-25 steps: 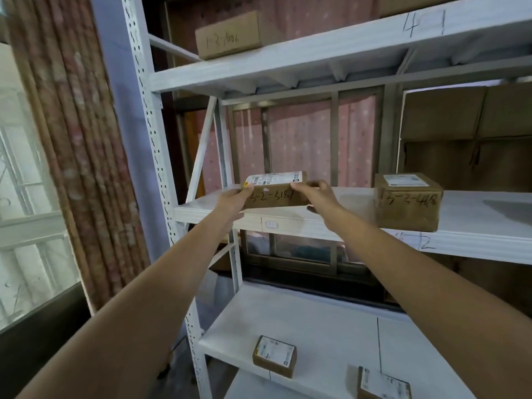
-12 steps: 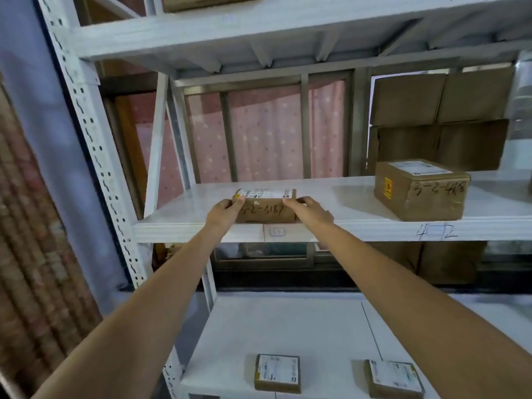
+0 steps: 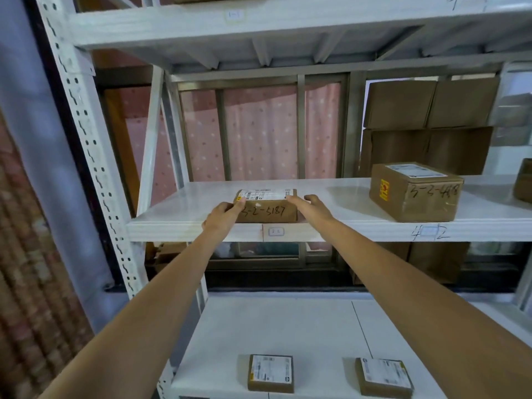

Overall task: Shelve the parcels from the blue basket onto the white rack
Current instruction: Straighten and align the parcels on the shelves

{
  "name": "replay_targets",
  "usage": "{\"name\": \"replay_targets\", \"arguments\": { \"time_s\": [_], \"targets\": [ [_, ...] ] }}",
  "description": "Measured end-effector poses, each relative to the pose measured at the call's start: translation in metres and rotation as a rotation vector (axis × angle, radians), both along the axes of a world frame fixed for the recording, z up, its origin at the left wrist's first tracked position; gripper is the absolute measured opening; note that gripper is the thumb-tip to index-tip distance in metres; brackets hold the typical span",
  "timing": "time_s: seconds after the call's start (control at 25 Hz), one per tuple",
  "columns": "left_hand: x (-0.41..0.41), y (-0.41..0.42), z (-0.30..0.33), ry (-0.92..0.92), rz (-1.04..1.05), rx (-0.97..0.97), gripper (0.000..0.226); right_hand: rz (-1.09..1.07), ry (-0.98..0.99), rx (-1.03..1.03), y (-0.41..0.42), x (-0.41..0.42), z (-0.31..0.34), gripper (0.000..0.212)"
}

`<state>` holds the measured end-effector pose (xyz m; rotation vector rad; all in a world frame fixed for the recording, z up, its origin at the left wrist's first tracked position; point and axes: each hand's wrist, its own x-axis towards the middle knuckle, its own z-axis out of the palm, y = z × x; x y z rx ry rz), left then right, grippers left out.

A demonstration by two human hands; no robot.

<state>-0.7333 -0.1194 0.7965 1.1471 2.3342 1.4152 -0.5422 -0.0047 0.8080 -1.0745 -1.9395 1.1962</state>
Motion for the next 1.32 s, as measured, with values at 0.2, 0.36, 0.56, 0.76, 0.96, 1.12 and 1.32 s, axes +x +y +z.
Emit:
{"name": "replay_targets", "arguments": {
  "time_s": [0.2,0.36,0.56,0.76,0.96,1.12,1.32],
  "targets": [
    [-0.004,-0.019,0.042,-0.077,-0.002,0.131,0.055,-0.059,0.120,0.071,0.008,0.027,0.026,0.059],
    [-0.007,-0.034,0.102,0.067,0.033,0.261,0.037,0.003,0.173,0.267,0.006,0.046,0.073,0.052],
    [0.006,-0.051,0.196,0.250,0.037,0.442,0.040,0.159,0.237,0.507,-0.017,0.052,0.164,0.033],
    [-0.009,-0.064,0.286,0.340,0.057,0.600,0.032,0.081,0.331,0.798,-0.046,0.026,0.264,0.041],
    [-0.044,-0.058,0.362,0.420,0.181,0.664,0.060,-0.120,0.284,0.907,-0.044,-0.012,0.343,0.058],
    [-0.079,-0.033,0.370,0.347,0.009,0.440,0.080,-0.219,0.223,0.831,-0.015,-0.037,0.351,0.070],
    [-0.087,-0.012,0.364,0.647,0.232,0.359,0.079,-0.269,0.260,0.833,-0.001,-0.037,0.354,0.074]
  ]
}}
